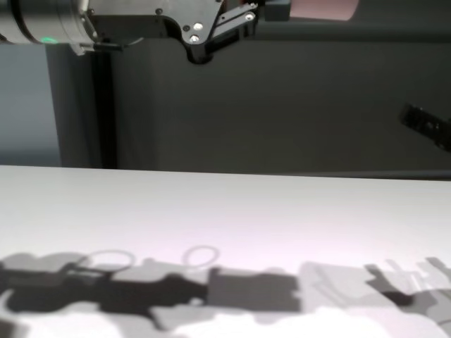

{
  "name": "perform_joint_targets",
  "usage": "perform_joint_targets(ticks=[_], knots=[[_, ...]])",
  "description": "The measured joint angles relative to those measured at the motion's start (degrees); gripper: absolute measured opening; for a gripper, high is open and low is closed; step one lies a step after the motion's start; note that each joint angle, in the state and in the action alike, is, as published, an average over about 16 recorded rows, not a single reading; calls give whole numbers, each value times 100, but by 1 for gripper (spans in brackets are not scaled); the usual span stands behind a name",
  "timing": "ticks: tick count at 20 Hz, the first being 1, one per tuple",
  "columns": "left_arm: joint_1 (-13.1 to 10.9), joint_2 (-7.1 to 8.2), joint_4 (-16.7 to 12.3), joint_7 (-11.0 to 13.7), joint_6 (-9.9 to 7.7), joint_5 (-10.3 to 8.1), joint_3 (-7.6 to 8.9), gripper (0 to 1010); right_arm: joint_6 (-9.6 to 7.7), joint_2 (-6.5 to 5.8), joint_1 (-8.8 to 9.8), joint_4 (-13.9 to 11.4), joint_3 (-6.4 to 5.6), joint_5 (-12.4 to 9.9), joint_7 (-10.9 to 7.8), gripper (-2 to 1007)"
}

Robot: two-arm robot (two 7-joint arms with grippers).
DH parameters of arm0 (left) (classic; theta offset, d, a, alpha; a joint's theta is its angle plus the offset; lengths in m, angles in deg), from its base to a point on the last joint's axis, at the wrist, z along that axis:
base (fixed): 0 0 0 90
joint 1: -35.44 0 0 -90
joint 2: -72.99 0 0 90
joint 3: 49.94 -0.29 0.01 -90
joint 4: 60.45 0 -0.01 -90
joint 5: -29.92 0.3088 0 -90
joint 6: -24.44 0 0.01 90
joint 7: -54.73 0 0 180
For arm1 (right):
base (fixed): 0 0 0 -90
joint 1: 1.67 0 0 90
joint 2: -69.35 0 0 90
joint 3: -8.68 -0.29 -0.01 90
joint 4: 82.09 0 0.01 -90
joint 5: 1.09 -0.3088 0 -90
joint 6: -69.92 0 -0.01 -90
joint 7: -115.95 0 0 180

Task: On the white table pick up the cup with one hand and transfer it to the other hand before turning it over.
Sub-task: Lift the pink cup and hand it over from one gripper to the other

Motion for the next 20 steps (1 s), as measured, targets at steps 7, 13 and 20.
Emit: perform_joint_targets(ticks=[7, 13, 20], knots=[[0, 0, 0, 0, 0, 0, 0, 40, -235, 60, -101, -10, -114, -651, -217, 1000], [0, 0, 0, 0, 0, 0, 0, 40, -429, 153, -182, -5, -214, -1290, -367, 1000], [0, 0, 0, 0, 0, 0, 0, 40, -658, 283, -232, -8, -351, -2015, -486, 1000]])
